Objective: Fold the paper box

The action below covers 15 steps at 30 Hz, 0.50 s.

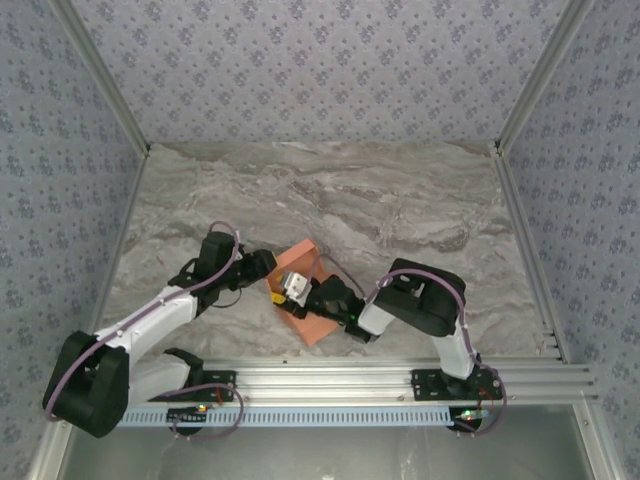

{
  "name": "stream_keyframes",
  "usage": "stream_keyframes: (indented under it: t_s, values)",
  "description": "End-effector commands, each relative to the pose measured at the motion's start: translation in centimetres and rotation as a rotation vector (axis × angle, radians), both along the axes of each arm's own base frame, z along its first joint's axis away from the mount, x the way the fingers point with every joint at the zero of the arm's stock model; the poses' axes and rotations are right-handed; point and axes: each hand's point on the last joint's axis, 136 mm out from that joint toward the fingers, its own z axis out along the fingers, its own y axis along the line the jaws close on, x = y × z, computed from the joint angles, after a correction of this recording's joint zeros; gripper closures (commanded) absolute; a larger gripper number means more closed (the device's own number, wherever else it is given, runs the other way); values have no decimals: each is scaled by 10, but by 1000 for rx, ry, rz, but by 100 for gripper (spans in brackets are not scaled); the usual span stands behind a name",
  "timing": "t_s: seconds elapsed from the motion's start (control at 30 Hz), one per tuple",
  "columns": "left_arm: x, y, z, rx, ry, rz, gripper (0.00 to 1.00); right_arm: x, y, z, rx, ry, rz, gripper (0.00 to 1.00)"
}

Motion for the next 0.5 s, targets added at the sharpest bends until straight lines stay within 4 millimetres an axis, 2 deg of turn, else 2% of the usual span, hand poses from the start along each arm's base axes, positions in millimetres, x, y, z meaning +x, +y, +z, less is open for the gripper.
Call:
stream_keyframes:
  t_s: [0.0, 0.2, 0.47]
  values:
    - [-17, 14, -27, 72, 111, 38, 50, -20, 3, 3, -26, -9, 83, 60]
    - [-20, 18, -26, 63, 109, 65, 52, -21, 6, 7, -10, 2, 25, 54]
    - [-24, 19, -29, 24, 117, 94, 53, 21, 2, 22, 43, 7, -190, 53]
